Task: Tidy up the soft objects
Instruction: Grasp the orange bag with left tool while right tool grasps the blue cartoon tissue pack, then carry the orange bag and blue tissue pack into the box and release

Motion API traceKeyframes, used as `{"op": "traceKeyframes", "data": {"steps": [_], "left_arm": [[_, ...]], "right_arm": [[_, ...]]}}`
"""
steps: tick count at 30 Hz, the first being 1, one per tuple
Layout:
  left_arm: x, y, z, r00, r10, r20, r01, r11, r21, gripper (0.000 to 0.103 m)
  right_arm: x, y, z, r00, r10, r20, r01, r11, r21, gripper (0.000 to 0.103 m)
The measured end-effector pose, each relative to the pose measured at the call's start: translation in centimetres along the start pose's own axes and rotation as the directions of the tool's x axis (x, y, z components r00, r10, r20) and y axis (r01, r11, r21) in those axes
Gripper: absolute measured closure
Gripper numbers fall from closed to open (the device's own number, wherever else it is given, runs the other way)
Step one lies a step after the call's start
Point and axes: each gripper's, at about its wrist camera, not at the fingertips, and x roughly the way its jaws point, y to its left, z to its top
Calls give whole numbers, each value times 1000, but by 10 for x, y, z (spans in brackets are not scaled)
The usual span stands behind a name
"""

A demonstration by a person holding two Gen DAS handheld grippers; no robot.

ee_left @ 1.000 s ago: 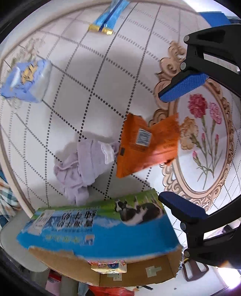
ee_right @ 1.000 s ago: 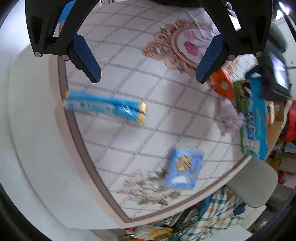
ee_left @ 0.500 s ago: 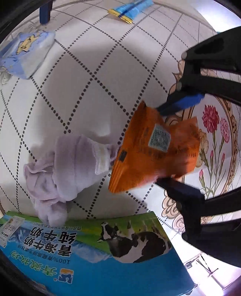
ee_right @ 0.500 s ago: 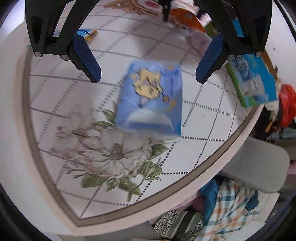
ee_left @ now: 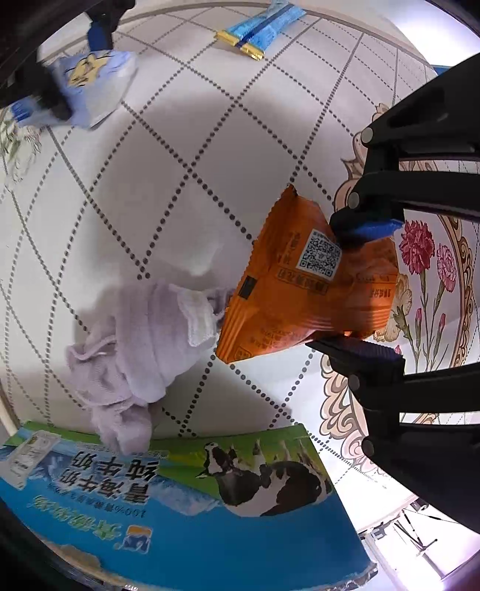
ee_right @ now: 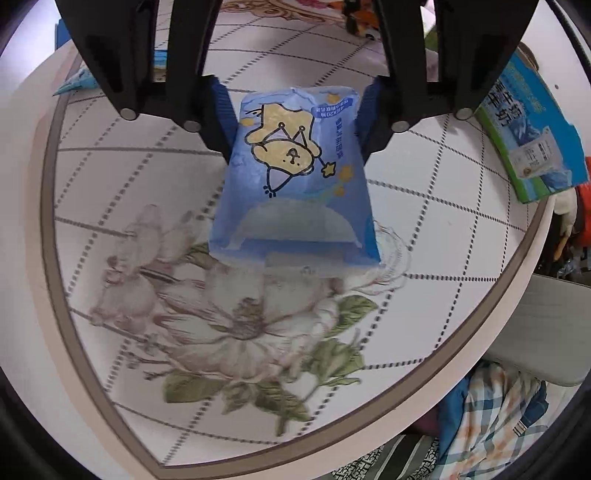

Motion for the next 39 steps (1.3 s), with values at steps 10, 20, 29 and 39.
{"op": "traceKeyframes", "data": {"steps": [10,20,29,39], "left_arm": [[-58,-10,-7,991,-72,116,68,997,44,62],[-143,41,-22,946,-211,245,202,977,63,62],[-199,155,-41,908,-229,351,230,972,41,62],[-177,294,-37,926,-183,329,219,973,-76,62]], "right_arm": [[-41,-27,-47,996,23,90,-19,999,-43,58],[-113,-32,-117,976,122,180,-99,987,-130,59],[-158,47,-197,954,211,212,-148,949,-278,59],[-128,207,-256,949,294,115,-219,874,-434,59]]}}
